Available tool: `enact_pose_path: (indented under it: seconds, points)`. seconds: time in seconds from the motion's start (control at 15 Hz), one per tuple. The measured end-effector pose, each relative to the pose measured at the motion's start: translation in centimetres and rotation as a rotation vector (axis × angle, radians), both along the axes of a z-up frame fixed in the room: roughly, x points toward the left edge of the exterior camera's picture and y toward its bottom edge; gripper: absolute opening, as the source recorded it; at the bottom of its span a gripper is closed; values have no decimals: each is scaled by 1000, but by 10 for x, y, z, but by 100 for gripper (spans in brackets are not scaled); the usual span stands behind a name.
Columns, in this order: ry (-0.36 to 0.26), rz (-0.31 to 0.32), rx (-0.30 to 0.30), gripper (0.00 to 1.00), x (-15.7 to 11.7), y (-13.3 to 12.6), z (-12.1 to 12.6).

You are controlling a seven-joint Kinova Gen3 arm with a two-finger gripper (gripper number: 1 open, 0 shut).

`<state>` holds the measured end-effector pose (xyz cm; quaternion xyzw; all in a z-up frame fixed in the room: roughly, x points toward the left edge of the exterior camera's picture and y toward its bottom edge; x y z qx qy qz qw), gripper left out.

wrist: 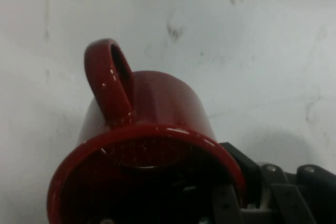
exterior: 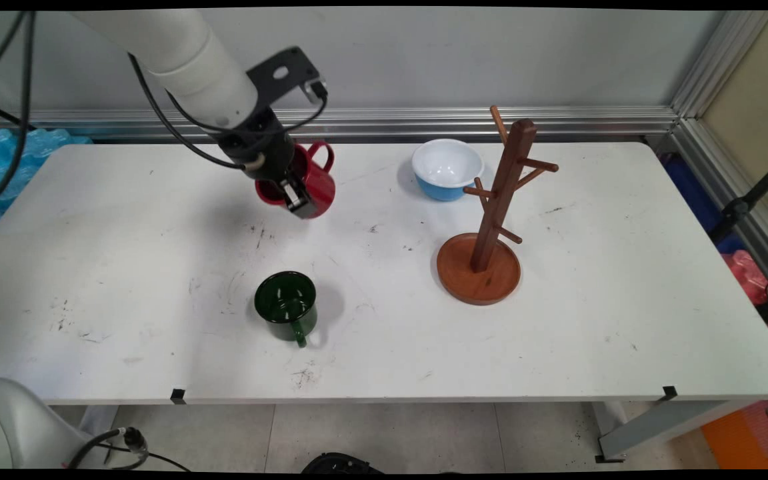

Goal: Place the picked object on the table

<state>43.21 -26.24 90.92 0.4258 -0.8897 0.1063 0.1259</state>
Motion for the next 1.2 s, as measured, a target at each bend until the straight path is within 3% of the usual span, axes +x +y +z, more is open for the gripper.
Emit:
enact_pose_path:
  seconds: [0.67, 1.2]
  points:
    - [-98, 25, 152, 0, -16, -11, -38]
    - [-131, -95, 175, 0, -17, -31, -41]
